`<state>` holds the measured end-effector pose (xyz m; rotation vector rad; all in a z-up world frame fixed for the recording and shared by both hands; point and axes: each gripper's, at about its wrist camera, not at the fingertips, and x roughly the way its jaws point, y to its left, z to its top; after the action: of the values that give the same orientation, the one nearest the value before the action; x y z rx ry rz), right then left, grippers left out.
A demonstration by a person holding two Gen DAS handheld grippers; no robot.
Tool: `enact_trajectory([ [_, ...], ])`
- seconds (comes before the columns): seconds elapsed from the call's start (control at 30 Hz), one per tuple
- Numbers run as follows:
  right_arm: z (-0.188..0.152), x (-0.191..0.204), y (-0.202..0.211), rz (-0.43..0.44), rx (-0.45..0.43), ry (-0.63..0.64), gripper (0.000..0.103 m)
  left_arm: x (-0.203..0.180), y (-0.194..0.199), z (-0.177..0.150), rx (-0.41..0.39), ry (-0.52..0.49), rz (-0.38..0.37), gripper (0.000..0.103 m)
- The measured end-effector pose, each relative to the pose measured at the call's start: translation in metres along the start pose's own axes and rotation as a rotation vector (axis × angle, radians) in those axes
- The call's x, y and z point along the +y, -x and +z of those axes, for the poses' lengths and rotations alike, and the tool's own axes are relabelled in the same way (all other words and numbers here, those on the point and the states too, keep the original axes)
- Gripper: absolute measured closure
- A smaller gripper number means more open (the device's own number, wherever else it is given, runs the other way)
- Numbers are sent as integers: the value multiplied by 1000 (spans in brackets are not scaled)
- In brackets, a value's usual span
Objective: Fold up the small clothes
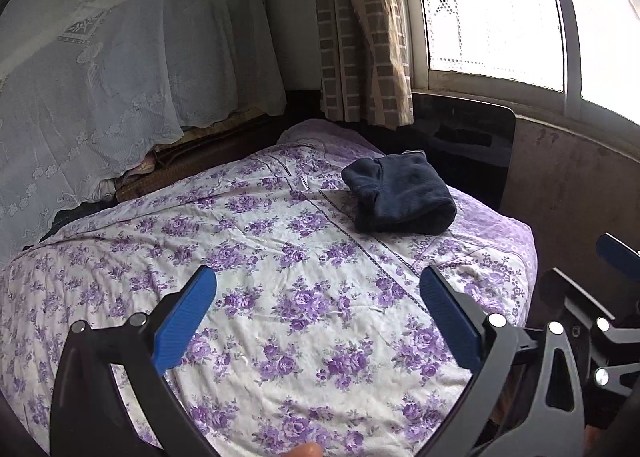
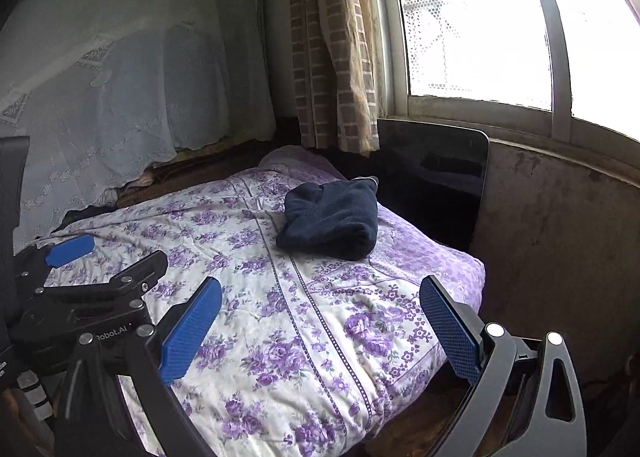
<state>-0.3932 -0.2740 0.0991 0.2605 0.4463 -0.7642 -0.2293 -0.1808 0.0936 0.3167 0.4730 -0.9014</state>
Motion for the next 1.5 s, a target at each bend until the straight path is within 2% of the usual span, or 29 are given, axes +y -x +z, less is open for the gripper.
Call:
enact_trajectory([
  [0.2, 0, -4, 1, 2, 8, -18, 4, -7, 3, -3, 1, -23, -11, 4],
  [0.47, -3, -3, -3, 18, 26, -24, 4, -6, -3, -5, 30, -8, -23, 4],
  [1.0, -3, -3, -4, 29, 30, -33, 4, -7, -5, -5, 43, -6, -22, 5],
  [1.3, -4, -2, -3, 30, 34, -36, 4, -9, -5, -6, 22, -17, -19, 5],
  [1.5, -5, -2, -3, 29, 32, -38, 4, -10, -8, -5, 44, -12, -24, 5],
])
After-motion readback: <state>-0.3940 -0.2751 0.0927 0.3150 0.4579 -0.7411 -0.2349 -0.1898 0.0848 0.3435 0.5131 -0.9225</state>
